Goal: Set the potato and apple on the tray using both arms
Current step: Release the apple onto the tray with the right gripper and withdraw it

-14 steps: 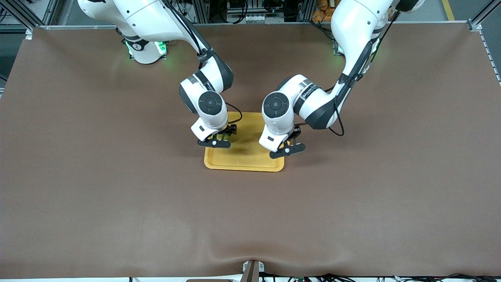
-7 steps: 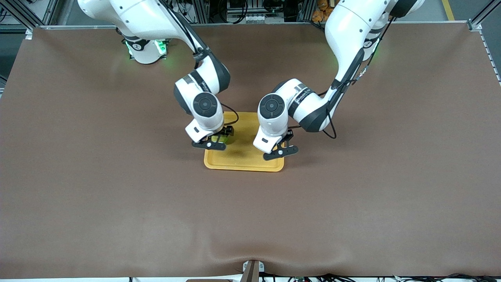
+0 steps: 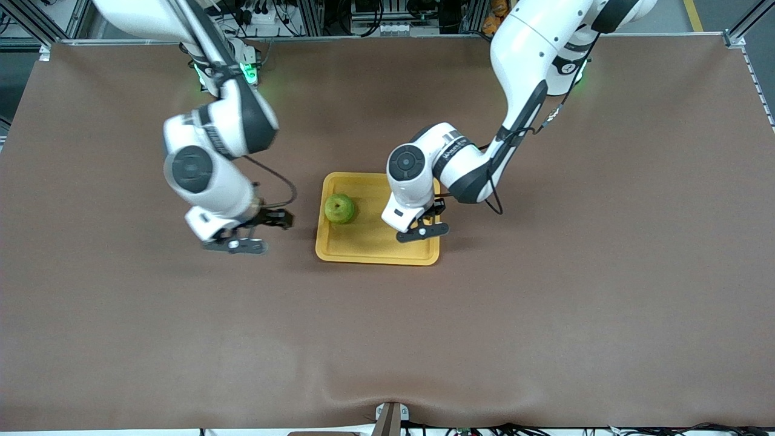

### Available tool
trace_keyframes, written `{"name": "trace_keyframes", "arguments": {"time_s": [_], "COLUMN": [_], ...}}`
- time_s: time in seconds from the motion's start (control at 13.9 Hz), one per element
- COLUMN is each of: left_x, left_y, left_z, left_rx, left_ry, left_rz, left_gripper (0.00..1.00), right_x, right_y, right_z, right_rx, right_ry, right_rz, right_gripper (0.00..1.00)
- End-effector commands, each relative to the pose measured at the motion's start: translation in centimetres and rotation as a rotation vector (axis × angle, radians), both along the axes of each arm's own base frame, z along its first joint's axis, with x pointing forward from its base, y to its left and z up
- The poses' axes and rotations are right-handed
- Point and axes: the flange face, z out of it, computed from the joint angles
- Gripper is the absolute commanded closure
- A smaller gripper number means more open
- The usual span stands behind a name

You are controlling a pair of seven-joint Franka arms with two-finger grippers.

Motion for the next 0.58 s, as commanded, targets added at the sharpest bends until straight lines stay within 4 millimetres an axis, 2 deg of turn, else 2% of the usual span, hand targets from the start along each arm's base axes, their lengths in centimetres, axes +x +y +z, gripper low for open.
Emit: {"name": "trace_keyframes", "arguments": {"time_s": [0.0, 0.14, 0.29, 0.5], "left_x": [0.4, 0.4, 0.4, 0.3], "left_y": [-0.5, -0.4, -0.3, -0.3], "left_z": [0.2, 0.1, 0.1, -0.4], "left_rx": [0.021, 0.036, 0.037, 0.041], "left_ry": [-0.042, -0.055, -0.051, -0.044], "left_rz": [-0.040, -0.060, -0.089, -0.093], "left_gripper": [0.97, 0.96, 0.94, 0.91], "right_x": [-0.5, -0.3, -0.2, -1.9], "right_y": [-4.2, -8.0, -12.5, -17.3], "right_z": [3.1, 5.3, 7.5, 12.4], "right_rx": [0.023, 0.034, 0.041, 0.047], "right_ry": [0.012, 0.007, -0.012, -0.039], "right_rz": [0.023, 0.062, 0.020, -0.041], "right_gripper": [0.00, 0.00, 0.00, 0.00]}}
